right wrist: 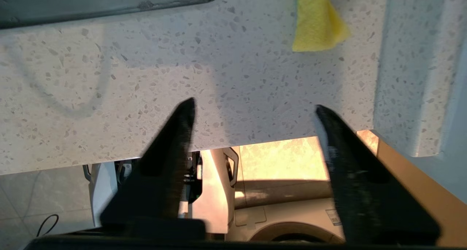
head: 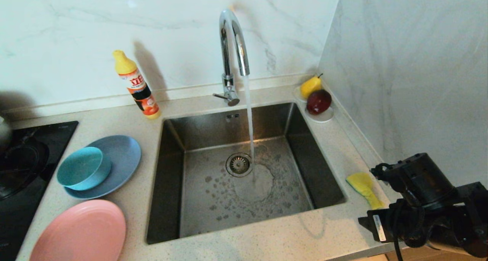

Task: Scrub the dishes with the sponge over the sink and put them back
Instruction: Pick up a bowl and the sponge

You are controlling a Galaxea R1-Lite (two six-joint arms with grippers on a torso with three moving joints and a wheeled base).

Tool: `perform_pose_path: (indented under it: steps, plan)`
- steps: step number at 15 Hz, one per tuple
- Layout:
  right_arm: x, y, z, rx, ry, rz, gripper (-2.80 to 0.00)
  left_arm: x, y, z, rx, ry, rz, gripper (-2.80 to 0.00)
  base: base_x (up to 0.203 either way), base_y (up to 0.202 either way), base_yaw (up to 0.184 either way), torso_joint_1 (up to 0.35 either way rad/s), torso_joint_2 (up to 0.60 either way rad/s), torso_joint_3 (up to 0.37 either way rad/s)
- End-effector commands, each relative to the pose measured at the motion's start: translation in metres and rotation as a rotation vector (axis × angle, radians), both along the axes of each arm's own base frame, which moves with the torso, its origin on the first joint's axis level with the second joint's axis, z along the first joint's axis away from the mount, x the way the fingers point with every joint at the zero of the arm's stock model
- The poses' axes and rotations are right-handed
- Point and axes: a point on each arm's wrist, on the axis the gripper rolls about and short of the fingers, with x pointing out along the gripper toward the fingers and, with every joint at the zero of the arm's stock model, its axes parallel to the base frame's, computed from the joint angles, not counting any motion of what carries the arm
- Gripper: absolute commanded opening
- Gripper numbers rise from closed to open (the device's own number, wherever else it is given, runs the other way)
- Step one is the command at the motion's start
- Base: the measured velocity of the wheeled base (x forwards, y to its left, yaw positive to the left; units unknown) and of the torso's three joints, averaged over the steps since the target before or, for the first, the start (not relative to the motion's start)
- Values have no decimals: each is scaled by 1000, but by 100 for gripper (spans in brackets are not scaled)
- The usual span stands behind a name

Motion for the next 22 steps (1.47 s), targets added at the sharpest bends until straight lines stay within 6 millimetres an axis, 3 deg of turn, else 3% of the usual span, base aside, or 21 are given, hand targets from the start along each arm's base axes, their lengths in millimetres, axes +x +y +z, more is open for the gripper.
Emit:
perform_pose_path:
  steps: [1, 6, 15, 22]
  plan:
    - [7, -4, -6, -8, 26, -28, 0, 0, 0, 0, 0, 3, 0, -280, 0, 0, 0, 0, 0, 0]
    - [20, -16, -13, 62, 89, -32, 0, 0, 0, 0, 0, 2, 1, -280, 0, 0, 0, 0, 0, 0]
    - [40, -13, -15, 85, 103, -10, 0, 0, 0, 0, 0, 2, 0, -280, 0, 0, 0, 0, 0, 0]
    - [58, -27, -10, 67, 29, 25, 0, 0, 0, 0, 0, 2, 0, -280, 0, 0, 0, 0, 0, 0]
